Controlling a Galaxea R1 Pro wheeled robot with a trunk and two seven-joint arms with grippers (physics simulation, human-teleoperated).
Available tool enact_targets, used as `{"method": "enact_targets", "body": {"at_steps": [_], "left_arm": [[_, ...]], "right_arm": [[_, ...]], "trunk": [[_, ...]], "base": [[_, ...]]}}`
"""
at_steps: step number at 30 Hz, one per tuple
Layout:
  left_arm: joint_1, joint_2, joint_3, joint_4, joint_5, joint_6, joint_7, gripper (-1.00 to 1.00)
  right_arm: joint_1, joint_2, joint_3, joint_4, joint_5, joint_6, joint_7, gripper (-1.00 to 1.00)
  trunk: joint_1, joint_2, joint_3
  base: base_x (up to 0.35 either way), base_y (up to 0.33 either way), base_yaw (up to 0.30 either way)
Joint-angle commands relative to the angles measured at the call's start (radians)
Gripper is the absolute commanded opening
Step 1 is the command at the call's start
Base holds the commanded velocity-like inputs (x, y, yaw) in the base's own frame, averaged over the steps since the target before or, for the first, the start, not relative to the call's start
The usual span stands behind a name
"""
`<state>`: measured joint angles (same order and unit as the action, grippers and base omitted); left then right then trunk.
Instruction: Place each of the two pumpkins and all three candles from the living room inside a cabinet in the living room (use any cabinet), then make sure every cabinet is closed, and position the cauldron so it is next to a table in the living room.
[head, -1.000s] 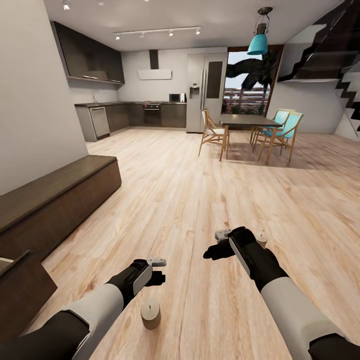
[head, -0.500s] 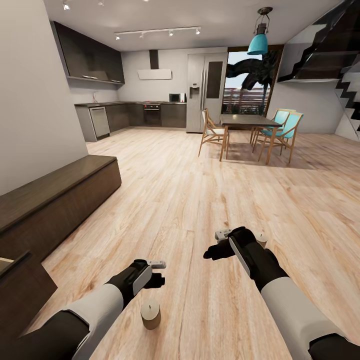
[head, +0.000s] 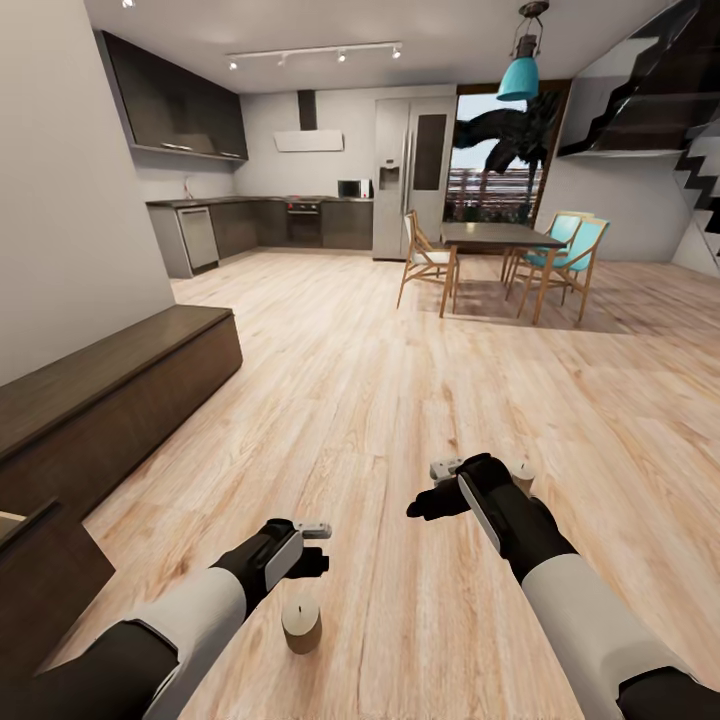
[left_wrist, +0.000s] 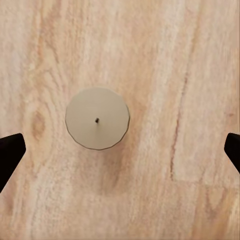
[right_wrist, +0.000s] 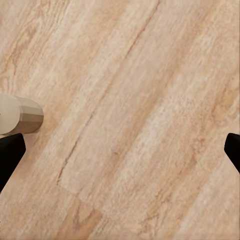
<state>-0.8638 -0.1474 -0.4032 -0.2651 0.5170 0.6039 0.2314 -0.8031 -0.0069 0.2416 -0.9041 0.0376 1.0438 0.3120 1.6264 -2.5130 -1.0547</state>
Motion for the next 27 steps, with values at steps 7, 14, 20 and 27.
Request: {"method": "enact_targets", "body": {"at_steps": [7, 14, 20, 27], "left_arm": [[0.000, 0.002, -0.004, -0.002, 0.011, 0.004, 0.008, 1.00], [0.000, 0.002, -0.003, -0.002, 0.011, 0.004, 0.008, 1.00], [0.000, 0.002, -0.003, -0.002, 0.011, 0.004, 0.009, 1.00], [0.000, 0.003, -0.003, -0.003, 0.010, 0.000, 0.009, 1.00]], "right_arm": [[-0.001, -0.001, 0.002, -0.001, 0.004, 0.003, 0.004, 1.00], [-0.001, -0.001, 0.002, -0.001, 0.004, 0.003, 0.004, 1.00], [-0.001, -0.001, 0.002, -0.001, 0.004, 0.003, 0.004, 1.00], [-0.001, -0.001, 0.002, -0.001, 0.004, 0.003, 0.004, 1.00]], "trunk": [[0.003, -0.002, -0.028], [0.006, -0.004, -0.055], [0.009, -0.005, -0.078], [0.011, -0.006, -0.098]], "base": [[0.000, 0.000, 0.000], [0.000, 0.000, 0.000], [0.000, 0.000, 0.000], [0.000, 0.000, 0.000]]}}
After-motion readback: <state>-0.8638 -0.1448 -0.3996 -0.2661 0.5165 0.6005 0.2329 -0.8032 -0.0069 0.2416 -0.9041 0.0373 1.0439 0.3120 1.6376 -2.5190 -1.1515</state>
